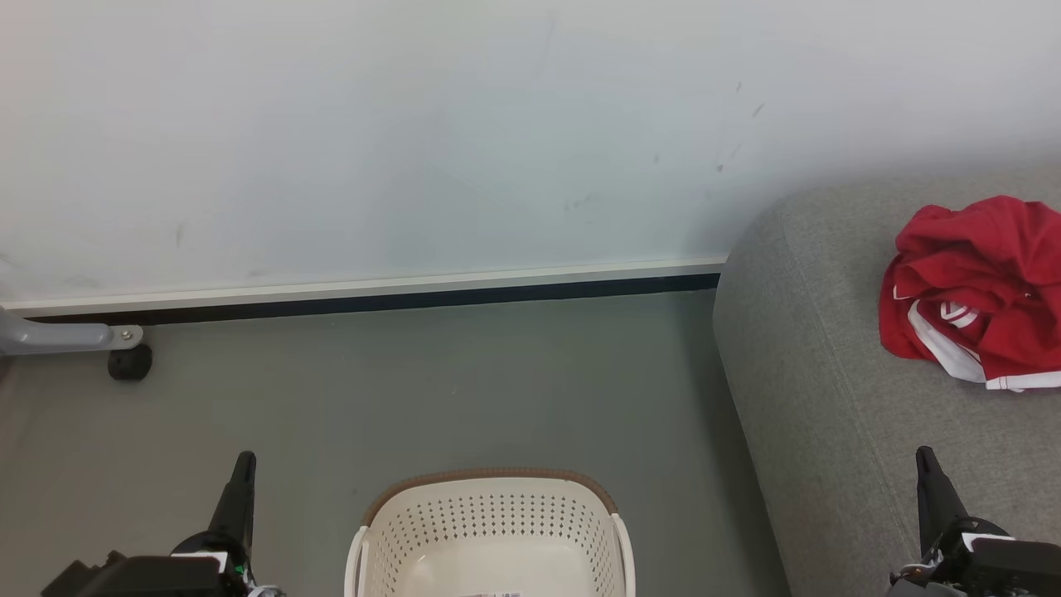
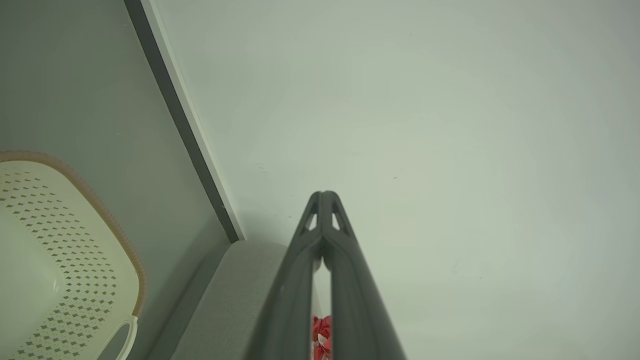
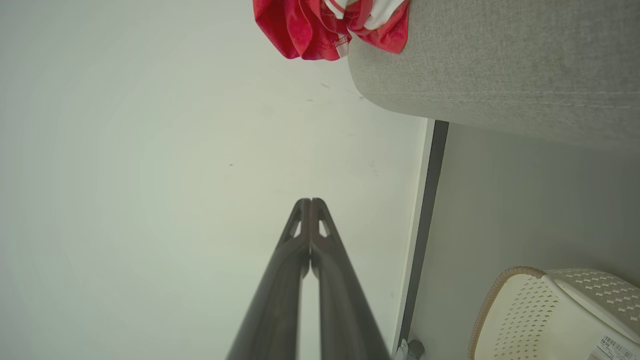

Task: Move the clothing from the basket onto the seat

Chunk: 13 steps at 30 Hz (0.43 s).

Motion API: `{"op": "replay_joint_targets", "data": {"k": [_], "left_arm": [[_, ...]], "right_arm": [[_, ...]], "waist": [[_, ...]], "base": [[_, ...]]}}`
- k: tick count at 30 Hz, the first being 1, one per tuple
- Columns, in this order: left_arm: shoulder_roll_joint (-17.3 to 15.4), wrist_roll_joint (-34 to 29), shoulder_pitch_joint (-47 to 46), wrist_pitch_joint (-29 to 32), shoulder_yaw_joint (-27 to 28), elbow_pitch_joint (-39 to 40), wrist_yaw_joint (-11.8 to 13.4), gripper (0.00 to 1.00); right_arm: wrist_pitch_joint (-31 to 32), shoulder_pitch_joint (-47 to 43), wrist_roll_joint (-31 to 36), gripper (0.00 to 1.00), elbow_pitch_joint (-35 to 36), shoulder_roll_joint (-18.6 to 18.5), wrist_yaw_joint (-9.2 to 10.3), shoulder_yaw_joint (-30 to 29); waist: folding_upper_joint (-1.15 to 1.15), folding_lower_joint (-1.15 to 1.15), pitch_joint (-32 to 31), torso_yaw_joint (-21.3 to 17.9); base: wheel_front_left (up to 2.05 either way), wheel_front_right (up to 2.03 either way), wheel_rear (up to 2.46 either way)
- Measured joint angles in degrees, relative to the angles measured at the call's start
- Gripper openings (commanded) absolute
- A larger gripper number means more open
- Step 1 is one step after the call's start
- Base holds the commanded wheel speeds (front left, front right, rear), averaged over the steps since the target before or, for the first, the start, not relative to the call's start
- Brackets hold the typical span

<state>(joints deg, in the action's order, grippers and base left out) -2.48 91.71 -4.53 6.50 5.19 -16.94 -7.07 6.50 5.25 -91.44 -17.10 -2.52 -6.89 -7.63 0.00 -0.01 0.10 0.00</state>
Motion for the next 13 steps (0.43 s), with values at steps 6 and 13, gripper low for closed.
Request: {"op": "replay_joint_targets", "data": {"k": [6, 13], "left_arm": [[0.00, 0.00, 0.00, 0.00, 0.00, 0.00, 0.00, 0.00], [0.00, 0.00, 0.00, 0.00, 0.00, 0.00, 0.00, 0.00]], "right_arm": [[0.00, 0.00, 0.00, 0.00, 0.01, 0.00, 0.00, 0.00], [0.00, 0.00, 0.00, 0.00, 0.01, 0.01, 0.00, 0.00]], "waist": [[0.00, 0.00, 0.00, 0.00], [0.00, 0.00, 0.00, 0.00]], "base": [[0.00, 0.00, 0.00], [0.00, 0.00, 0.00]]}}
